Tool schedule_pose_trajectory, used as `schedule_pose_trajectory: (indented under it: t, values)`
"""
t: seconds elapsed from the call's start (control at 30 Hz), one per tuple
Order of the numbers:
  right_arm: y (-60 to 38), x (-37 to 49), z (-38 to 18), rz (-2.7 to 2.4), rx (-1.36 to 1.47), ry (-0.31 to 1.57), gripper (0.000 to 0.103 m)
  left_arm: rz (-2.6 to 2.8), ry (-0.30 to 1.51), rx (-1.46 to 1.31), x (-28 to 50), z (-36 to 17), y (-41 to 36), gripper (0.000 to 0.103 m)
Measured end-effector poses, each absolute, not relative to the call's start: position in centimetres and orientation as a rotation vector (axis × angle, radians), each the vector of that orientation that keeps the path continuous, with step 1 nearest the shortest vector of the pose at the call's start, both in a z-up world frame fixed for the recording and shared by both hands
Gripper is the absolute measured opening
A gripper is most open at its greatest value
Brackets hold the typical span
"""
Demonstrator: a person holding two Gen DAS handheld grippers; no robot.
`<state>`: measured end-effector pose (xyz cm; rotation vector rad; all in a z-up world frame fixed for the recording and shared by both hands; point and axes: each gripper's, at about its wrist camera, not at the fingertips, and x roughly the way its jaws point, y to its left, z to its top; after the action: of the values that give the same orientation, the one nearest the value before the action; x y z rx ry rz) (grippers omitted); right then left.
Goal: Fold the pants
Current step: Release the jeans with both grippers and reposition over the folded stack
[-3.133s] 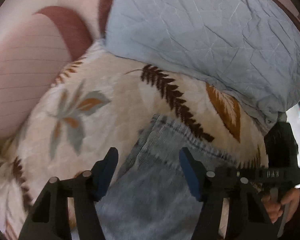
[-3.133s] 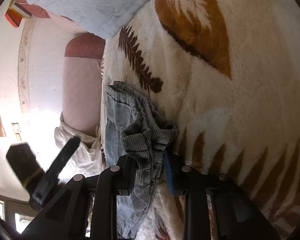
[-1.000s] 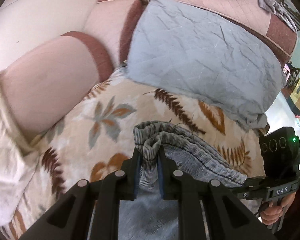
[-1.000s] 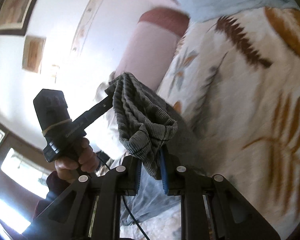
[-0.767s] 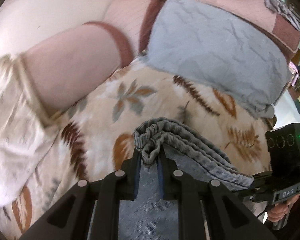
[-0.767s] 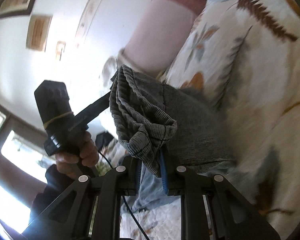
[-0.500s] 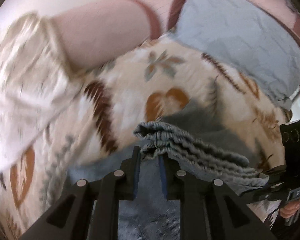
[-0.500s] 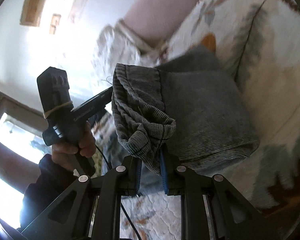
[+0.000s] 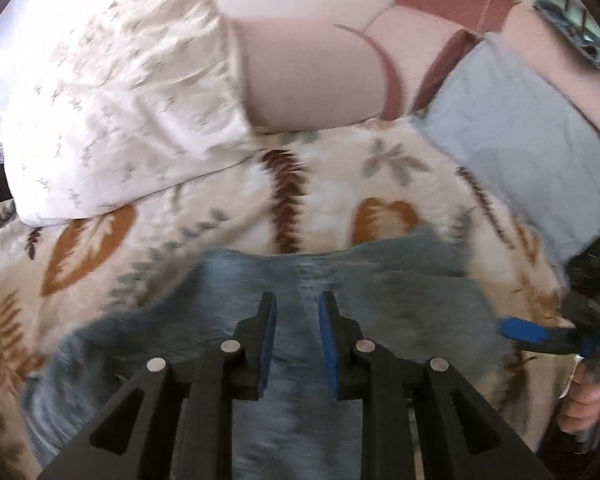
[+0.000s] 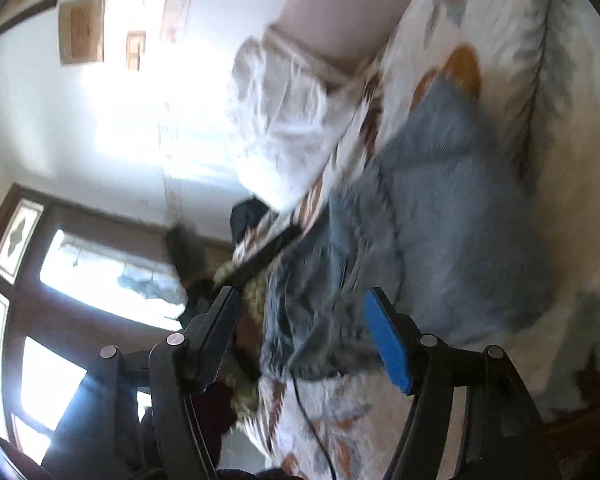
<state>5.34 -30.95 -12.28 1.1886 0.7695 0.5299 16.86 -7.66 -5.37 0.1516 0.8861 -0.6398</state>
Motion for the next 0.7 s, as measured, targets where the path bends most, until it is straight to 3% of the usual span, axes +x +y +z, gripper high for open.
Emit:
schedule_pose_trajectory:
  t: [0.17,0.3,0.5,0.7]
  values:
    - [-33.7,6.0,-13.6,0.398,1.244,0.761,0.066,-0.687,0.907,0.135,13.4,-7.0,-12.4,0.028]
    - [-35.0,6.0,-15.5,0.354,1.316,0.786,0.066,-0.629,1.007,0.312,11.5,-11.0,-15.3,0.028]
    - [-36.3,4.8,-17.3,0.314,1.356,0.970,0.063,-0.620,1.053,0.258,10.2,-12.5,-13.2,0.028]
    - [-36.0,5.0,-17.3,0.341,1.342,1.031,0.063,-0.596,1.025,0.263,9.3,-12.8,-13.4,0.028]
